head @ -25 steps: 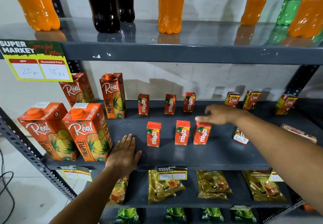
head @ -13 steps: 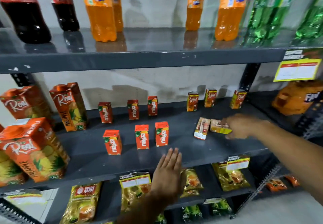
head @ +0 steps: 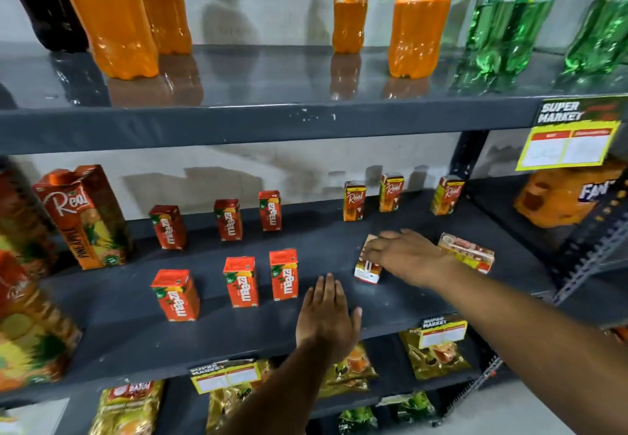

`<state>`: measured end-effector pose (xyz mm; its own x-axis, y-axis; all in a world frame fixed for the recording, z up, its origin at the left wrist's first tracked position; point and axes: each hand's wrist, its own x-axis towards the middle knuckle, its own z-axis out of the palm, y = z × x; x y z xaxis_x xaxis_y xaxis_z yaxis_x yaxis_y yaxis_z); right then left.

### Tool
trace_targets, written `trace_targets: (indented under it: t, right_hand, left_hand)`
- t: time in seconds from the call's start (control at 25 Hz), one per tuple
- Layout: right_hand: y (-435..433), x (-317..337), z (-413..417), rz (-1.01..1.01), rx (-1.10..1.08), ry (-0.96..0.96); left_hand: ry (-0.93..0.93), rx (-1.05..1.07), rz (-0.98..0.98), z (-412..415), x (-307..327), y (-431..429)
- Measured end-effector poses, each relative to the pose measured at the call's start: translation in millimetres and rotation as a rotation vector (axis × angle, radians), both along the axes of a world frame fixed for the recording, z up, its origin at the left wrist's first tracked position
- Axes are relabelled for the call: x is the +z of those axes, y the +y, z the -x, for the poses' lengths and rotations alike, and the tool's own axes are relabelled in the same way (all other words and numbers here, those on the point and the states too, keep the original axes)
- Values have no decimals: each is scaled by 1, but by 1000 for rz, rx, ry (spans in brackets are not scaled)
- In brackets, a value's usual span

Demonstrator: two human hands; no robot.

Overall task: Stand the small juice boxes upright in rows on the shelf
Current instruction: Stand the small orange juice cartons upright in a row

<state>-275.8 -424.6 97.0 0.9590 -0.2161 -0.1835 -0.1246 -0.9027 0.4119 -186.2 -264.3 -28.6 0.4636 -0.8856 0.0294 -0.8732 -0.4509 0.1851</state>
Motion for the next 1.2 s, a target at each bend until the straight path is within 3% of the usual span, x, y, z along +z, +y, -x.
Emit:
trace_targets:
  t: [0.16,0.24,0.36,0.52,0.68,0.84,0.96,1.08,1.2]
  right_hand:
    - [-18,-30,-26,-29,40,65]
    - [-25,-33,-28,-106,39,-14]
    - [-32,-32,-31,-330,-125,-423]
    - [-14,-35,-40,-713,-618,-1010]
    - [11,-61,-38,-857,-725,-1248]
    - [5,-58,-37,-955,-678,-1161]
    - [-8,-38,-39,-842,-599,-1030]
    - [-18,-12,-46,-594,-501,-697]
    - [-28,9,-56,-546,-377,-381]
  left_hand:
    - [16,0,23,-2,-3,2]
    - [5,-2,32,-3,-4,2]
    - [-6,-17,36,-4,-3,1]
    - [-13,-23,16,-2,-2,3]
    - [-28,-3,-10,-3,-1,2]
    - [-51,15,-14,-1,-2,1]
    - [-71,25,8,-2,-1,1]
    - [-70,40,6,1,0,1]
    - [-72,46,-4,0,0,1]
